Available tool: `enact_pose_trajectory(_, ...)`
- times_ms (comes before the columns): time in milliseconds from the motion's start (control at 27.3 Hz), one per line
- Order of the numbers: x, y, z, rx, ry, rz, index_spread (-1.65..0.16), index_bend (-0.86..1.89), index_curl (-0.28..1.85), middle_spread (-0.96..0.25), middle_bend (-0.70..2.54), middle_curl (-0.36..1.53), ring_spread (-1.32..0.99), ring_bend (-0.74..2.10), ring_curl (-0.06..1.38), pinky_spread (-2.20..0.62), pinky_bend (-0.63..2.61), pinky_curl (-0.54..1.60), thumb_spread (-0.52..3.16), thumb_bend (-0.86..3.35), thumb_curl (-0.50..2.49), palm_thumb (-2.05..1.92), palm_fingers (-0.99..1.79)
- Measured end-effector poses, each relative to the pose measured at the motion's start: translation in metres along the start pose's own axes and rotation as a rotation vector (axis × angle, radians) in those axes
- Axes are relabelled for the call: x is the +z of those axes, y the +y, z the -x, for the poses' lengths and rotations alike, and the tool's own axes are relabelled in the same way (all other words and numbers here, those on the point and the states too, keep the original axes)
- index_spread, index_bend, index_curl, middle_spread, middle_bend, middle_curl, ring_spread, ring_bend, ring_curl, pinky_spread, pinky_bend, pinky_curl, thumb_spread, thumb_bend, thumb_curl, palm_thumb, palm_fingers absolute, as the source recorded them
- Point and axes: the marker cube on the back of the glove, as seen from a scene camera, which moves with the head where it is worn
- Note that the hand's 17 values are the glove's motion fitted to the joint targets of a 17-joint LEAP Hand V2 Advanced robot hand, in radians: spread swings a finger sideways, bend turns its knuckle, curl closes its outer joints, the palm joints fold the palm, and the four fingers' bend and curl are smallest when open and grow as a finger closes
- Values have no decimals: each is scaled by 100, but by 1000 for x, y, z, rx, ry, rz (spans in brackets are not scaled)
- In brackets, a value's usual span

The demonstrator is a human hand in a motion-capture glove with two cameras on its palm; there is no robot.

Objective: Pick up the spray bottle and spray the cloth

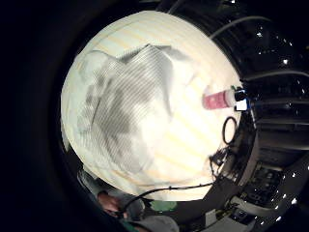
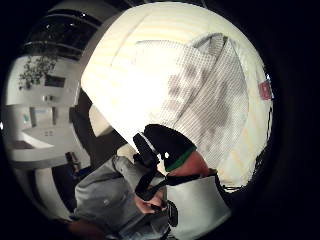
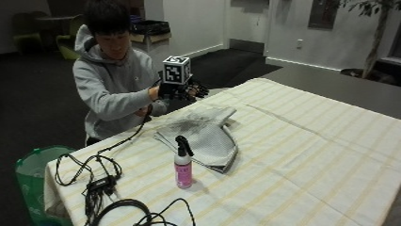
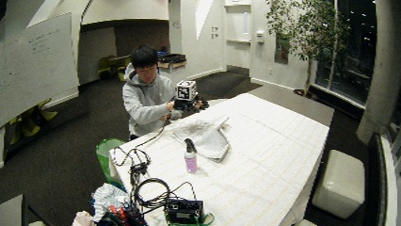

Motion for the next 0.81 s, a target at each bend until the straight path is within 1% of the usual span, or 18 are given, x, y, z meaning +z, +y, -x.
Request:
enact_pose_trajectory(220,2,-3,-3,-3,4,-5,-29,16,9,-2,22,10,6,19,5,18,40,14,64,13,11,32,10)
enact_pose_trajectory(513,3,-3,0,-18,-6,-15,-36,16,15,-3,22,16,8,20,8,22,41,20,83,8,16,35,7)
enact_pose_trajectory(623,-1,0,-2,-27,-9,-90,-37,16,16,-3,22,17,8,20,9,23,41,21,87,6,17,36,7)
enact_pose_trajectory(806,-8,17,-14,-34,-37,-301,-38,16,18,-3,22,20,8,22,11,24,40,23,92,4,20,40,9)
